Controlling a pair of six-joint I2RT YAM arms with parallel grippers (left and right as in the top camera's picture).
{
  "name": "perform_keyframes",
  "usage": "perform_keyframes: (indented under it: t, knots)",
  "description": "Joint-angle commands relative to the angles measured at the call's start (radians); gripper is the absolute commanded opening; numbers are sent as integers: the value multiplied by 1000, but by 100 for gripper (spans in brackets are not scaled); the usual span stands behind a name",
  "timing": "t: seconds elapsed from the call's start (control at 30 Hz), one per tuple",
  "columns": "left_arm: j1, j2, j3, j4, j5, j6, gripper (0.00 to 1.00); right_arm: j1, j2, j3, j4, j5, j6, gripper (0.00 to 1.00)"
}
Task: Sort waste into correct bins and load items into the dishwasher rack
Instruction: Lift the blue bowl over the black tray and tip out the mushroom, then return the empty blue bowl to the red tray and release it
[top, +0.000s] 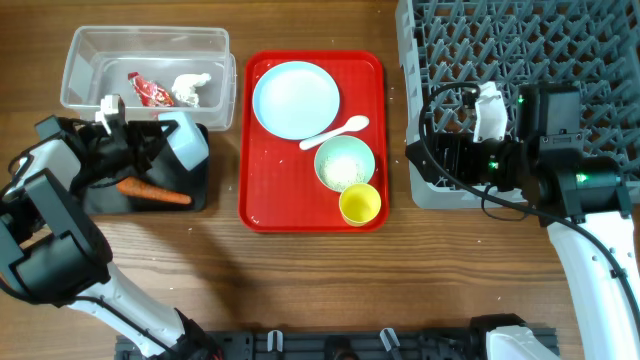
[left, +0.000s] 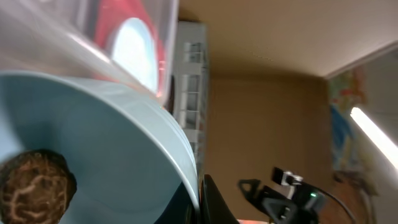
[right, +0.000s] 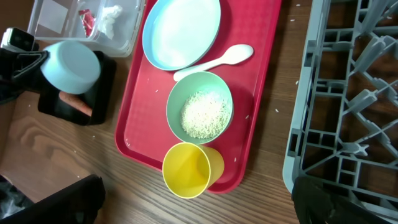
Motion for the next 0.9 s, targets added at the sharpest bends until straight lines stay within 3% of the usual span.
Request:
perform_keyframes:
  t: [0.0, 0.13, 0.33, 0.5, 0.67, 0.77, 0.87]
  knots:
    - [3, -17, -2, -7, 105, 22, 4, 1, 5, -1, -1, 13, 6, 100]
    - [5, -18, -2, -78, 105, -34, 4, 1, 5, -1, -1, 14, 6, 100]
    - [69, -18, -2, -83, 104, -211, 4, 1, 6, -1, 0, 14, 4, 100]
    - [122, -23, -2, -84, 104, -206, 4, 1, 7, -1, 6, 14, 4, 100]
    - [64, -157, 2, -79, 96, -73, 4, 1, 7, -1, 22, 13, 6, 100]
    - [-17, -346, 23, -79, -64, -71, 4, 1, 7, -1, 21, 13, 6, 100]
    - [-158, -553, 26, -69, -358, -71, 4, 1, 7, -1, 24, 13, 7, 100]
